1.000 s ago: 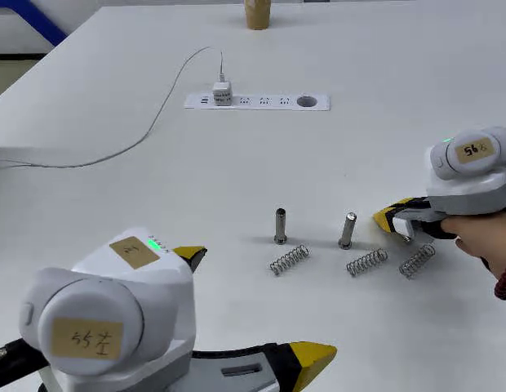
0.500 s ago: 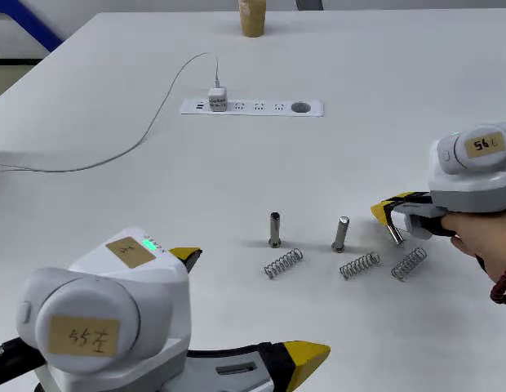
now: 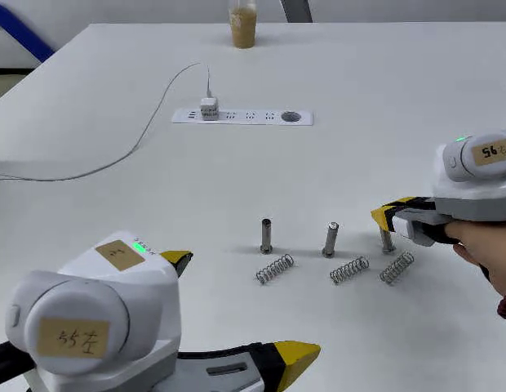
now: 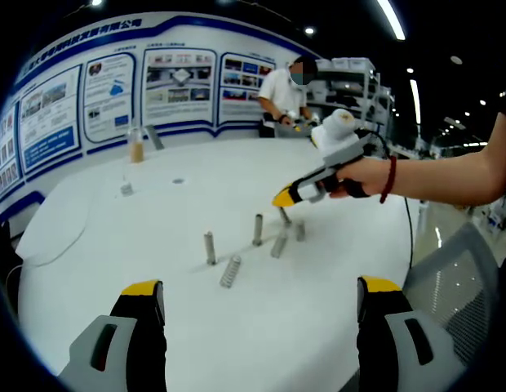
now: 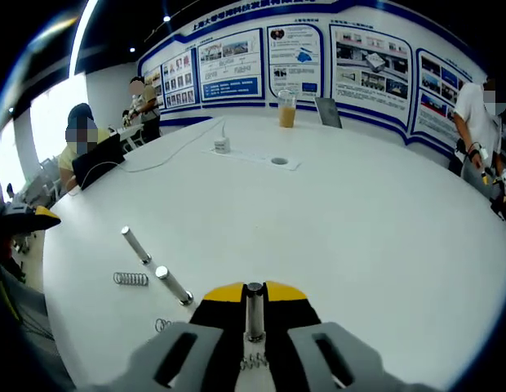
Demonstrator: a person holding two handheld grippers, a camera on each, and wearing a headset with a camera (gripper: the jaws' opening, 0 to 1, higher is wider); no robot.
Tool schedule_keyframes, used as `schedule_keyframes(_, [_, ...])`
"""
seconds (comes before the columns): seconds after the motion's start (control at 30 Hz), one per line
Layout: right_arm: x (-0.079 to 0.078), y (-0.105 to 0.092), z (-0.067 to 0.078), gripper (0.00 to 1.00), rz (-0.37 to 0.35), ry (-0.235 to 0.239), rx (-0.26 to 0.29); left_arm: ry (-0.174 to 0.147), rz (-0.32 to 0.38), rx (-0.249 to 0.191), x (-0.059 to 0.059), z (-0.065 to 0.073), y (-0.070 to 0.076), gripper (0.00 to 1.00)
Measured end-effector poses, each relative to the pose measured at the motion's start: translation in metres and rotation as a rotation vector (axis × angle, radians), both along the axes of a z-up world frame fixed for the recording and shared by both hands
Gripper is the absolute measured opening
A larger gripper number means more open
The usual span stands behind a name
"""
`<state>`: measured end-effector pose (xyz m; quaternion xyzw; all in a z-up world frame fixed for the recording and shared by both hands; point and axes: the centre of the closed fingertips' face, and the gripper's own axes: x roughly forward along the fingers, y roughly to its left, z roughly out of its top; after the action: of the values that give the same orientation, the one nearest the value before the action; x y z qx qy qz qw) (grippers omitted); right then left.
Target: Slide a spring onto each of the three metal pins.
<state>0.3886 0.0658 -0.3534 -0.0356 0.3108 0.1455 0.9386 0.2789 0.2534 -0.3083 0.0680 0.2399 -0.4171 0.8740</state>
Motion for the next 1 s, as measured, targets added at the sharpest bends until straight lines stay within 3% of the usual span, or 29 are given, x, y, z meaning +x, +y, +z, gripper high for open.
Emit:
schedule_keyframes(0.3, [-0.013,-0.003,0.003,0.08,-0.013,-0.012,-0.001,-0.007,0.001,-0.002,-0.001,0.002,0.0,1.0])
schedule_keyframes(1.0, [-0.027,-0.008,0.003,0.09,-0.03,0.018,-0.019,-0.01,0.005,0.001,-0.002,0.003,0.005,0.98])
